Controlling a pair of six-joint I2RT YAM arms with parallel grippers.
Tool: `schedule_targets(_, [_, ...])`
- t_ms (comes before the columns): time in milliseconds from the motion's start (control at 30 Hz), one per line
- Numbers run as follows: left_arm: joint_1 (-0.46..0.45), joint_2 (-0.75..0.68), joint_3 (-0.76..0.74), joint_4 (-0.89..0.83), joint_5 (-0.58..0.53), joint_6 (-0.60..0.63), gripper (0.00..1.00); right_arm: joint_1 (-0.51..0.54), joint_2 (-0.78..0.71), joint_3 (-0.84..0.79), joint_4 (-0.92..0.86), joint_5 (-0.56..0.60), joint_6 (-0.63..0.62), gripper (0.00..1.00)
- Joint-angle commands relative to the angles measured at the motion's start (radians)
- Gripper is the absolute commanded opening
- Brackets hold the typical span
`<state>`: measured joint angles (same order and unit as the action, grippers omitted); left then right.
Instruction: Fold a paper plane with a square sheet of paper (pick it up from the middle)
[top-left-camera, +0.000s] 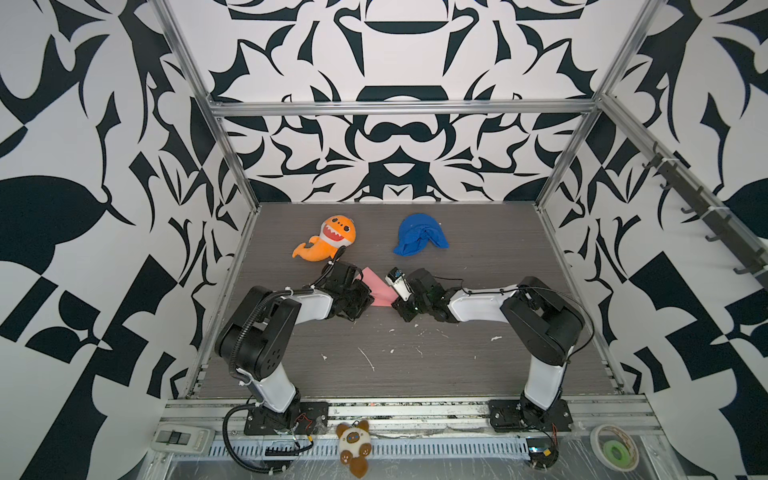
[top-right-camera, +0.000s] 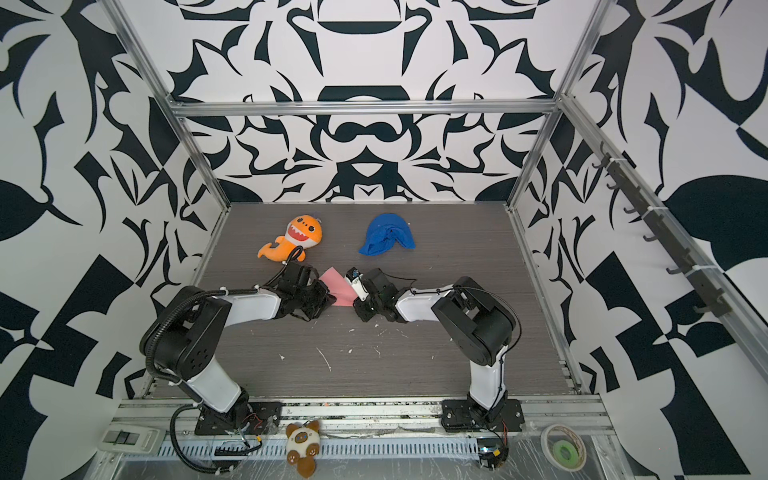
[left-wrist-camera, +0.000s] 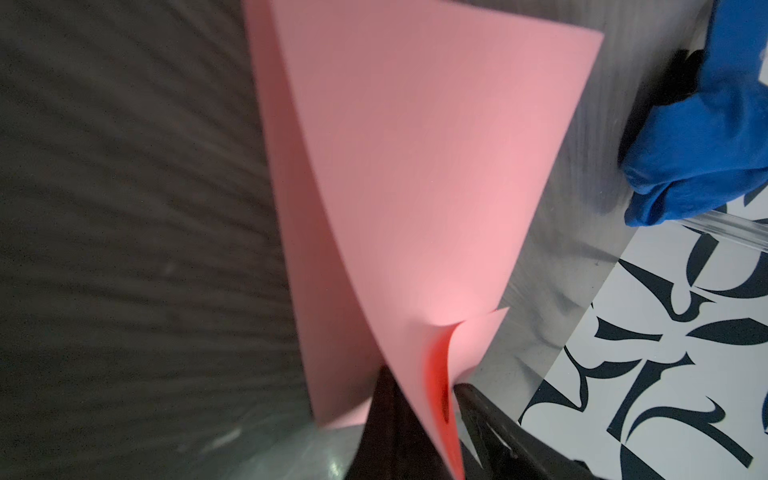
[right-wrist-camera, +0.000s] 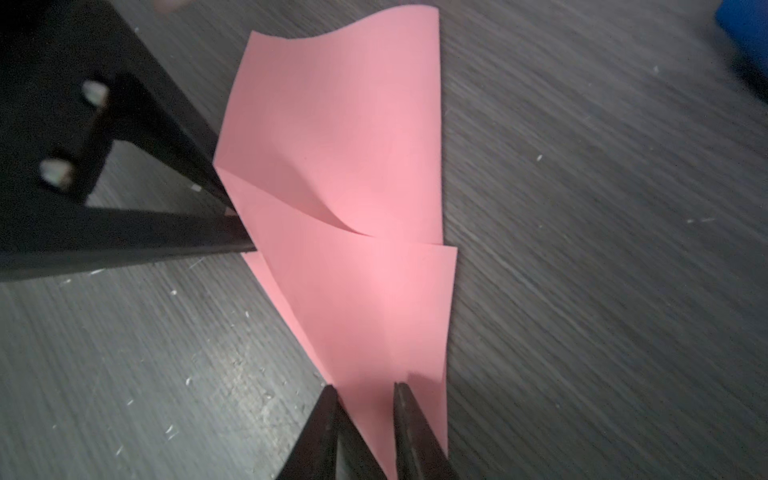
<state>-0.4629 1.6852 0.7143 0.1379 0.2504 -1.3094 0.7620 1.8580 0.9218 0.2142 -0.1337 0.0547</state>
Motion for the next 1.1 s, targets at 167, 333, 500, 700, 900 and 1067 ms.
schedule_targets(167, [-0.004,0.039,-0.014,-0.088,-0.040,-0.009,0.02,0.007,-0.033,-0.005,0.045,-0.024,-0.113,0.33])
schedule_targets(333, [-0.003,0.039,-0.013,-0.089,-0.039,-0.010,0.02,0.007,-0.026,0.002,0.042,-0.038,-0.149,0.37])
schedule_targets(500, [-0.004,0.038,-0.011,-0.092,-0.038,-0.010,0.02,0.007,-0.016,0.012,0.037,-0.002,-0.156,0.35])
schedule_targets(700, [-0.003,0.038,-0.011,-0.095,-0.038,-0.010,0.02,0.007,-0.014,0.015,0.039,0.021,-0.154,0.24])
schedule_targets(900, [-0.004,0.039,-0.012,-0.096,-0.038,-0.010,0.02,0.007,-0.011,0.010,0.045,0.022,-0.137,0.15])
schedule_targets(1067, [-0.003,0.038,-0.013,-0.096,-0.038,-0.007,0.02,0.006,-0.008,0.010,0.054,0.032,-0.127,0.21])
